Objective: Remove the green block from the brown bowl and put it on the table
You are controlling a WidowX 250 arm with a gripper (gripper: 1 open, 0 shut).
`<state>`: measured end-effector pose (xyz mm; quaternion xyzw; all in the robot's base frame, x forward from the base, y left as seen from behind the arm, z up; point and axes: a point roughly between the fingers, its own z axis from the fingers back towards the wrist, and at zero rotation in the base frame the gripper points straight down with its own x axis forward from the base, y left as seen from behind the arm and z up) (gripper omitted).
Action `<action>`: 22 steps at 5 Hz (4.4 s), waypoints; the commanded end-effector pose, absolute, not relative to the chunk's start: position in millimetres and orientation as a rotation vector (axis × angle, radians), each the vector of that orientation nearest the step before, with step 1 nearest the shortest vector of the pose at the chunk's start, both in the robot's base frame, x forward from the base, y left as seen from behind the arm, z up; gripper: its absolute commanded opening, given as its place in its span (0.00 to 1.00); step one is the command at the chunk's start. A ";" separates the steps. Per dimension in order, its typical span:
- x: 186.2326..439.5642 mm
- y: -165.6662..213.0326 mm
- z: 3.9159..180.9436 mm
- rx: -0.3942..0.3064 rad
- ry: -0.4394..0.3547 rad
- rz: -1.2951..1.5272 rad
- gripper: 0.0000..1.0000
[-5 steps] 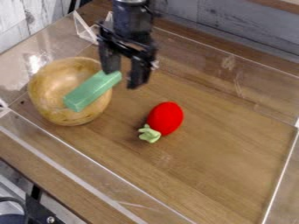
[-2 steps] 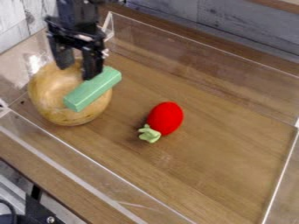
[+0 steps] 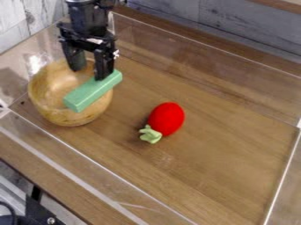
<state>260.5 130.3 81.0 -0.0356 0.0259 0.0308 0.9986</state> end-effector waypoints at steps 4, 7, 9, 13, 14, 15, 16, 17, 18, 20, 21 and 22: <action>263.4 173.2 93.1 -0.100 0.023 0.186 1.00; 276.6 153.9 82.8 -0.098 0.063 0.186 1.00; 269.5 152.2 73.8 -0.106 0.087 0.145 1.00; 255.1 117.3 109.8 -0.130 0.066 0.084 0.00; 259.4 74.5 126.8 -0.143 0.051 -0.007 0.00; 267.4 37.6 132.5 -0.160 0.054 -0.123 0.00; 269.2 8.2 131.4 -0.170 0.071 -0.205 0.00; 267.7 -39.7 128.7 -0.175 0.071 -0.204 0.00; 260.8 -72.7 127.4 -0.180 0.072 -0.191 0.00; 248.0 -88.4 100.8 -0.179 0.046 -0.147 0.00; 248.1 -90.4 87.5 -0.174 0.030 -0.153 0.00; 249.7 -91.6 77.9 -0.162 0.016 -0.162 0.00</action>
